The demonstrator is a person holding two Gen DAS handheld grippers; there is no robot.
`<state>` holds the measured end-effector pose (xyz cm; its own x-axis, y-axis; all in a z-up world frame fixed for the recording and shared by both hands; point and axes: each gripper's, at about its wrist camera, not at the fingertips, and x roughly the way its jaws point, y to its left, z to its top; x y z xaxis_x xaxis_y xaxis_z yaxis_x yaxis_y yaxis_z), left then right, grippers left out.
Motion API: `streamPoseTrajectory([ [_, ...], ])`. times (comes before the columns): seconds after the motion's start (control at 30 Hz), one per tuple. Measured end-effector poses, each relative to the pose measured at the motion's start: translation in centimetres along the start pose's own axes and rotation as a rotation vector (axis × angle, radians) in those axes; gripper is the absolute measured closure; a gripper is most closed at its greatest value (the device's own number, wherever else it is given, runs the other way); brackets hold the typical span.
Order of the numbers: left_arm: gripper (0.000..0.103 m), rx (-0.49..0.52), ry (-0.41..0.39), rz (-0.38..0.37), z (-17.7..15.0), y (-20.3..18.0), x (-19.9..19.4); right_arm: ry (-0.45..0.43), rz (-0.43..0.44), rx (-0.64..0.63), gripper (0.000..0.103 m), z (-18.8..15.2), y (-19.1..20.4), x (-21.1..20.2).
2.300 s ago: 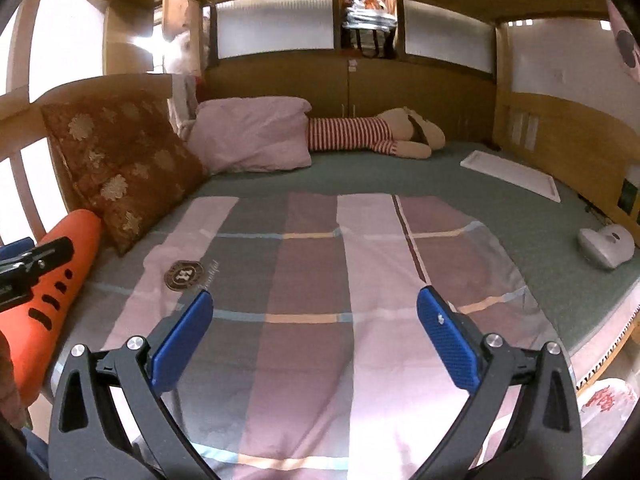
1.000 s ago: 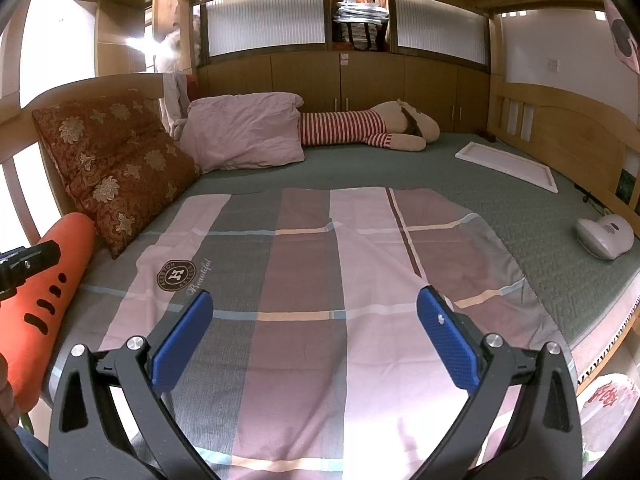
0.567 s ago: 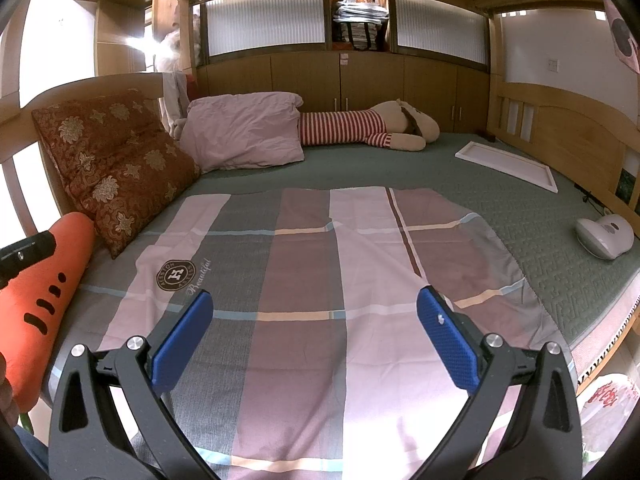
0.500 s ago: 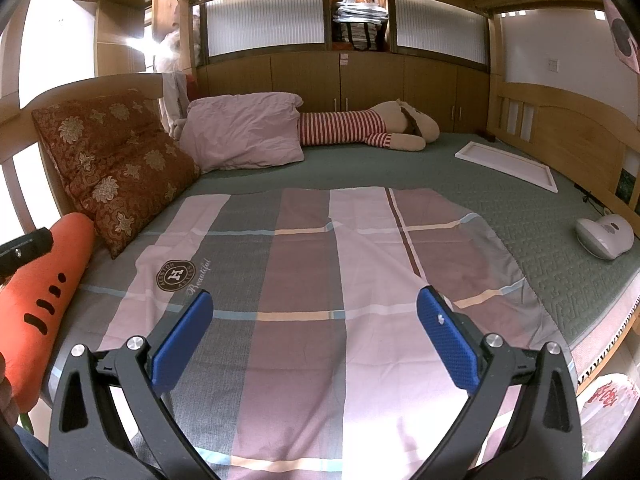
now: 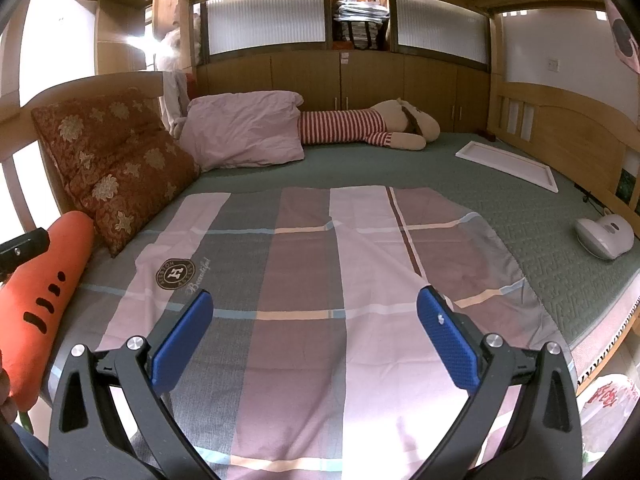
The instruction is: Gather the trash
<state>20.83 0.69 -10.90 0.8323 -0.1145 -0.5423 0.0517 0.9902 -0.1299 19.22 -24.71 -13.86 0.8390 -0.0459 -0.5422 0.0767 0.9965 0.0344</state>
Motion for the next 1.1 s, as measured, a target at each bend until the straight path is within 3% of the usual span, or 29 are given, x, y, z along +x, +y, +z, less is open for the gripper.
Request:
streamPoseTrajectory([
  [0.07, 0.003, -0.040, 0.000, -0.055, 0.11, 0.76, -0.13, -0.001, -0.001, -0.003, 0.003, 0.00, 0.02, -0.04],
  [0.2, 0.003, -0.043, 0.011, 0.012, 0.32, 0.99, 0.23, 0.002, -0.001, 0.000, 0.003, -0.01, 0.04, 0.01],
  [0.73, 0.003, 0.003, -0.008, 0.069, -0.01, 0.31, -0.02, 0.003, -0.001, 0.002, 0.003, -0.02, 0.09, 0.06],
  [0.9, 0.003, 0.010, 0.006, 0.014, -0.08, 0.32, 0.04, 0.002, -0.001, 0.000, 0.003, -0.05, 0.14, 0.12],
  [1.1, 0.003, 0.017, 0.027, 0.000, -0.19, 0.25, 0.29, 0.002, -0.001, 0.001, 0.003, -0.05, 0.19, 0.11],
])
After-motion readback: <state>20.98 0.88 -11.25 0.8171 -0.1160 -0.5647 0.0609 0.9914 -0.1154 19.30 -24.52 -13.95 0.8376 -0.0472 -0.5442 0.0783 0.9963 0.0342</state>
